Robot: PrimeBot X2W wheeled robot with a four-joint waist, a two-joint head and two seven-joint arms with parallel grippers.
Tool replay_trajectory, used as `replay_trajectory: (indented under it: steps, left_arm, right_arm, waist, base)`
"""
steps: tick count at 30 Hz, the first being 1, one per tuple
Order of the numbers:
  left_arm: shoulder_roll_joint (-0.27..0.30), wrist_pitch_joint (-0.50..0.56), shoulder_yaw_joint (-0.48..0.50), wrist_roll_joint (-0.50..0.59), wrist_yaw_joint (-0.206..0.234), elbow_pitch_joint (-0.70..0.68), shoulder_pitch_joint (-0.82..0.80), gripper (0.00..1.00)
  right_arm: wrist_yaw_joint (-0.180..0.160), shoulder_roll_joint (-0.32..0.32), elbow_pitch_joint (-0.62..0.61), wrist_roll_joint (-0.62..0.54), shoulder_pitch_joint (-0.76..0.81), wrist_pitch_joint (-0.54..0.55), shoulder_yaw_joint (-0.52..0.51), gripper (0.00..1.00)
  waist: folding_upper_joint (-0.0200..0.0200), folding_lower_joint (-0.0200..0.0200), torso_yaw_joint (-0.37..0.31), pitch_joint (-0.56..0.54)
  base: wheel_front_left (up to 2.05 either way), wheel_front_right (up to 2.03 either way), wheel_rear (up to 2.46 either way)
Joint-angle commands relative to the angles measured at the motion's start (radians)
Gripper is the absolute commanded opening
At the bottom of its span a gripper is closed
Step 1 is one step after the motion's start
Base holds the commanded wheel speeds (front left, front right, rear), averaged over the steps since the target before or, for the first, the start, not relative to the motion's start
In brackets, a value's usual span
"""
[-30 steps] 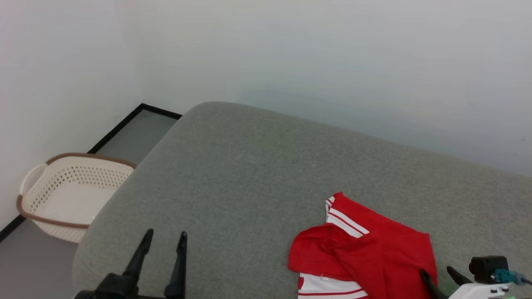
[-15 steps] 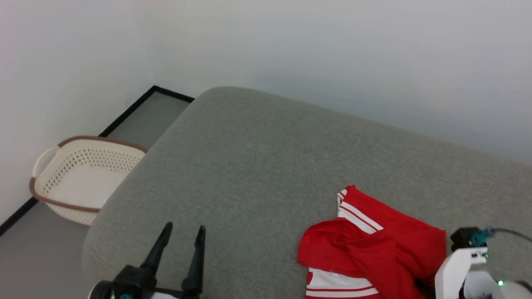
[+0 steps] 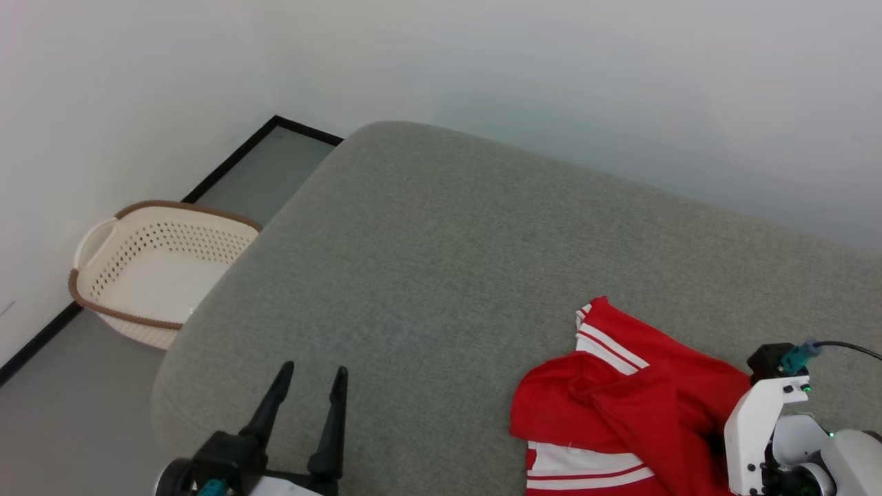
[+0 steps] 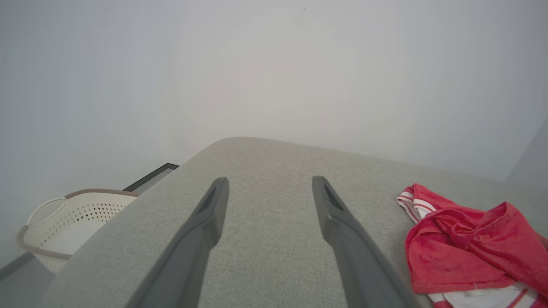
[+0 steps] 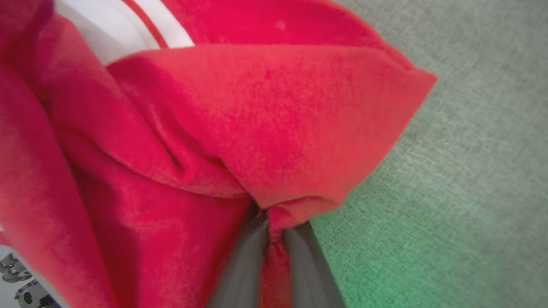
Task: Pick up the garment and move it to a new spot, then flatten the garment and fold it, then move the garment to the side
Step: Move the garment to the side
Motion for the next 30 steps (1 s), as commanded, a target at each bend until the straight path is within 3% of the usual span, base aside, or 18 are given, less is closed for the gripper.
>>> replay_trajectory:
  steps: [1,30]
  left_arm:
    - [0.000,-0.002,0.003,-0.007,-0.002,0.000,-0.009,1.00]
    - [0.030,-0.002,-0.018,-0.021,-0.002,0.025,-0.032,1.00]
  right_arm:
    - [-0.001,0.012,0.012,0.008,0.005,0.008,0.018,0.00]
    - [-0.002,-0.173,-0.196,0.037,-0.160,0.034,0.085,0.00]
  waist:
    - [-0.0001,0.0000,-0.002,0.000]
    - [-0.0001,0.0000,-0.115,-0.023]
  base:
    - [0.00,0.00,0.00]
    - [0.00,0.00,0.00]
